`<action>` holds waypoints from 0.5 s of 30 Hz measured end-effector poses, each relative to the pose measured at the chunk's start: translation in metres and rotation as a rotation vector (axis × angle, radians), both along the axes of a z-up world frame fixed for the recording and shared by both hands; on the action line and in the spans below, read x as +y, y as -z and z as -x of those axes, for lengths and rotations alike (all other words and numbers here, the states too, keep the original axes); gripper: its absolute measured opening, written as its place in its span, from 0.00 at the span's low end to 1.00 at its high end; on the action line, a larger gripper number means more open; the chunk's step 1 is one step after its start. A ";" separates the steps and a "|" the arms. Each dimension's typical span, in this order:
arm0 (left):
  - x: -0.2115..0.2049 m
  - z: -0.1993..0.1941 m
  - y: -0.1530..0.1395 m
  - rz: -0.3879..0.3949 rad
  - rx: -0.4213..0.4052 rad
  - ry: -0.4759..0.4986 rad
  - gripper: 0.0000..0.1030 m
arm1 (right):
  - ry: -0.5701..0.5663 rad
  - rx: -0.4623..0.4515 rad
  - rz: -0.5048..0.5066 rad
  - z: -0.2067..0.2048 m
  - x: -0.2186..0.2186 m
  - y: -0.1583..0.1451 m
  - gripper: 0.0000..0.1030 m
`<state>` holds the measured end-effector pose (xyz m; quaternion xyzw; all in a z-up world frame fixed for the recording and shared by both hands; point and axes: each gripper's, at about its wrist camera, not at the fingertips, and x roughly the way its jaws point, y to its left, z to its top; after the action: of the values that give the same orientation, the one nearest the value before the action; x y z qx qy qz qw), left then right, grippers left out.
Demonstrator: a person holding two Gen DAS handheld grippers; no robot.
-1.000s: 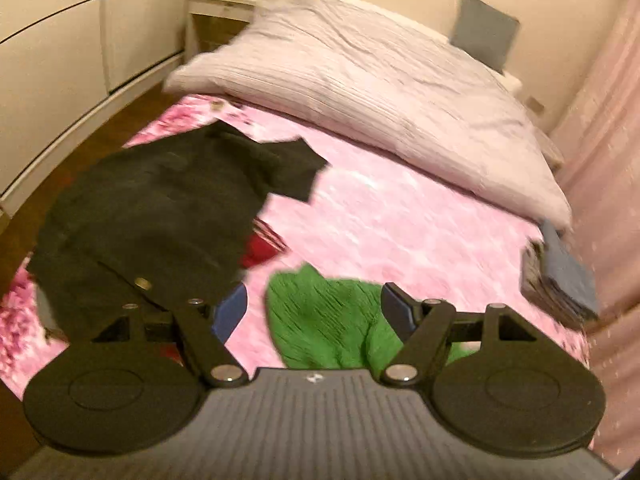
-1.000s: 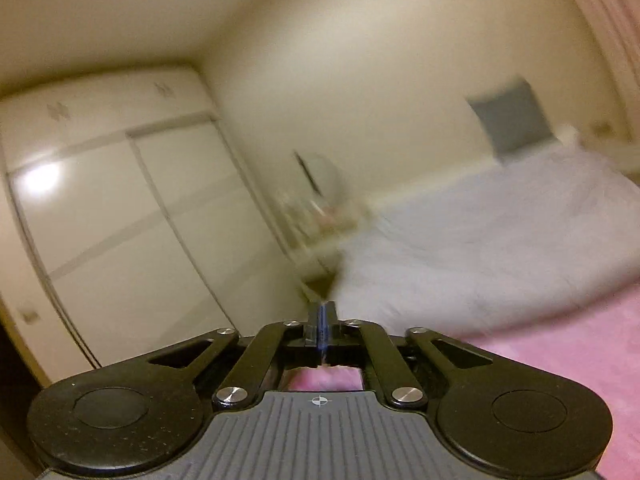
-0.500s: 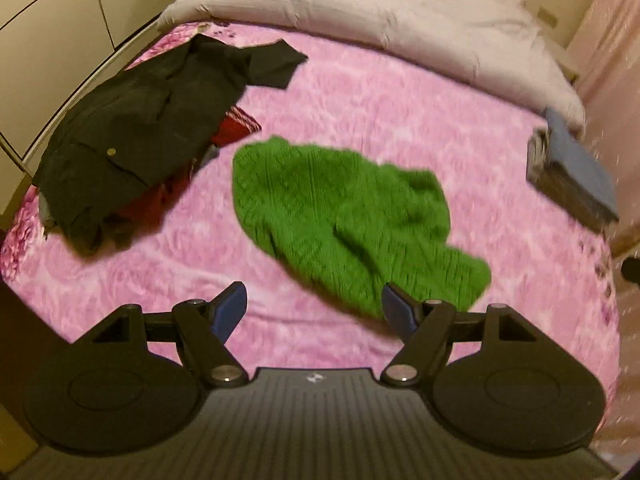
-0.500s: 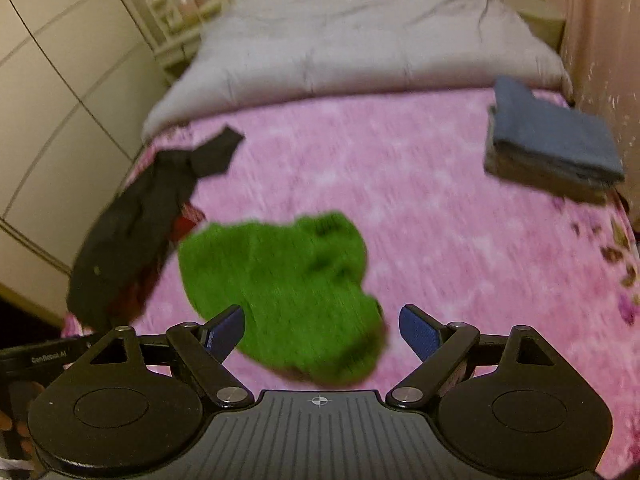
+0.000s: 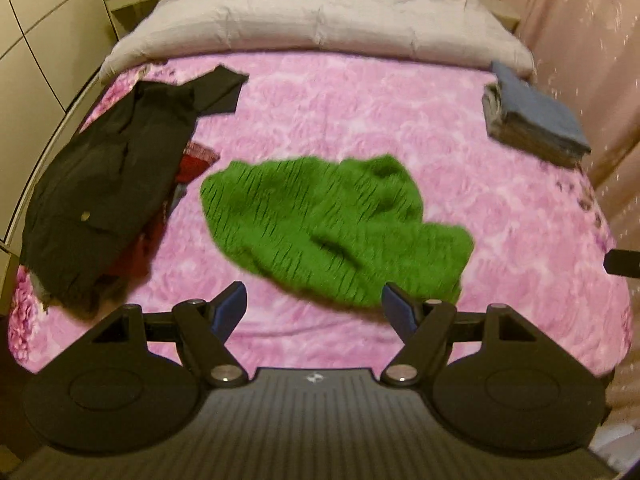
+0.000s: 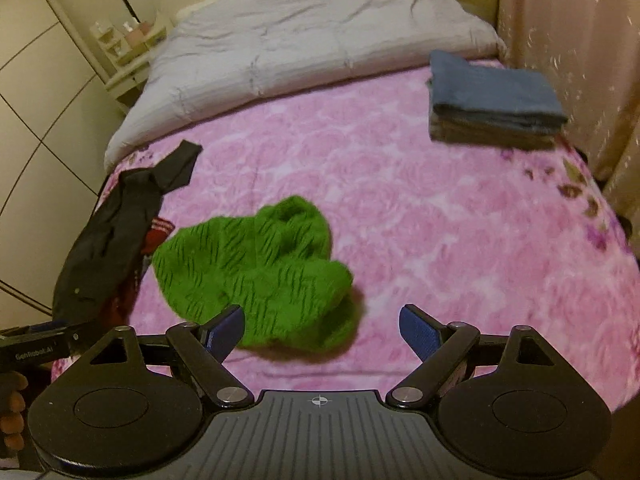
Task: Fold clothes
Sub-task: 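Lower the green vest onto open bedspread and open the right gripper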
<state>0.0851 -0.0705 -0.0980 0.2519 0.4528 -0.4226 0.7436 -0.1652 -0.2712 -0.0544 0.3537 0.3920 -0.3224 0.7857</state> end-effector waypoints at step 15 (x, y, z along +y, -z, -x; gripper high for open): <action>0.064 -0.041 0.036 -0.132 0.046 0.064 0.69 | 0.038 0.149 -0.128 -0.043 0.092 0.052 0.85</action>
<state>0.1260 -0.0063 -0.1340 0.3049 0.4884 -0.4209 0.7010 -0.1220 -0.1793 -0.1059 0.3855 0.4623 -0.3370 0.7239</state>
